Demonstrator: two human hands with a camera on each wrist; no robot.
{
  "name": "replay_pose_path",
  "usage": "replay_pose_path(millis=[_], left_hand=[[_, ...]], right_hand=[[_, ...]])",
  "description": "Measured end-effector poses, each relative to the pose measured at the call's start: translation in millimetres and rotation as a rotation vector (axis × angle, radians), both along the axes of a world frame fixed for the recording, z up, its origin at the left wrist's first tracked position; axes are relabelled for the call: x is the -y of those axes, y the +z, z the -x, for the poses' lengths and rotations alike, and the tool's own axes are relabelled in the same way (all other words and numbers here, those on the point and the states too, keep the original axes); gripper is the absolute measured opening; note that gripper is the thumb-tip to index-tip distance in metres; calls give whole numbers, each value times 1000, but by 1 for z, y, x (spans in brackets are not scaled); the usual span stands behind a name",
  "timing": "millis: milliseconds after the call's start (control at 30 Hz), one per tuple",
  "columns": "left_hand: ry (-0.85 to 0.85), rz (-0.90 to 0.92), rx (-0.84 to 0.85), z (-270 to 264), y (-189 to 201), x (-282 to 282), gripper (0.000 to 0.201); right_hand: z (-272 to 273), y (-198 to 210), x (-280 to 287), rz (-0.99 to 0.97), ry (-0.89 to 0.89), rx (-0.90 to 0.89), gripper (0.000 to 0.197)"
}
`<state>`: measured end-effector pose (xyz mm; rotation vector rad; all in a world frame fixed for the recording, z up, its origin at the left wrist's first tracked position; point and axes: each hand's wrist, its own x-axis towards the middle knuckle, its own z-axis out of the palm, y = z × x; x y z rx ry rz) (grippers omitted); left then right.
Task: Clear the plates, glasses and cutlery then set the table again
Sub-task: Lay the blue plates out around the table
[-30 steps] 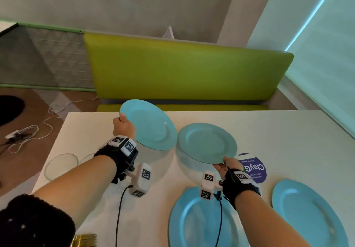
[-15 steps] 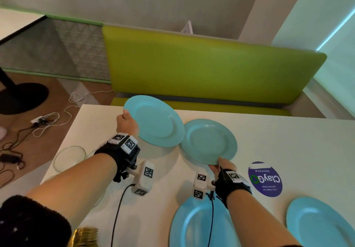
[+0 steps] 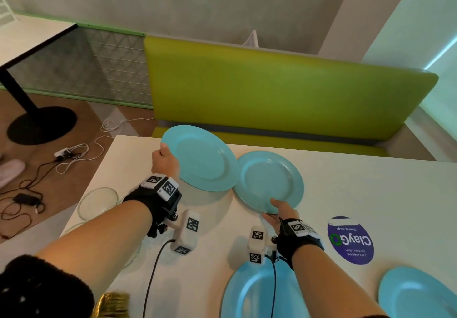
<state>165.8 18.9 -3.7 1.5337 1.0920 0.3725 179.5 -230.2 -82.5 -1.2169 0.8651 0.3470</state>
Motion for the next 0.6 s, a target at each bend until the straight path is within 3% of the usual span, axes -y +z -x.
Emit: replay_pose_path(millis=[300,467,600], left_hand=[[-27,2,7,0,-2,4,51],[-55,20,8,0,-1,11,51],[-114,47,6,-1,0,24,53]], right_hand=[[2,5,-2,62,80,-28,41],[4,10,3,190,140,-61,31],[2,24,3,214,155,-63,37]])
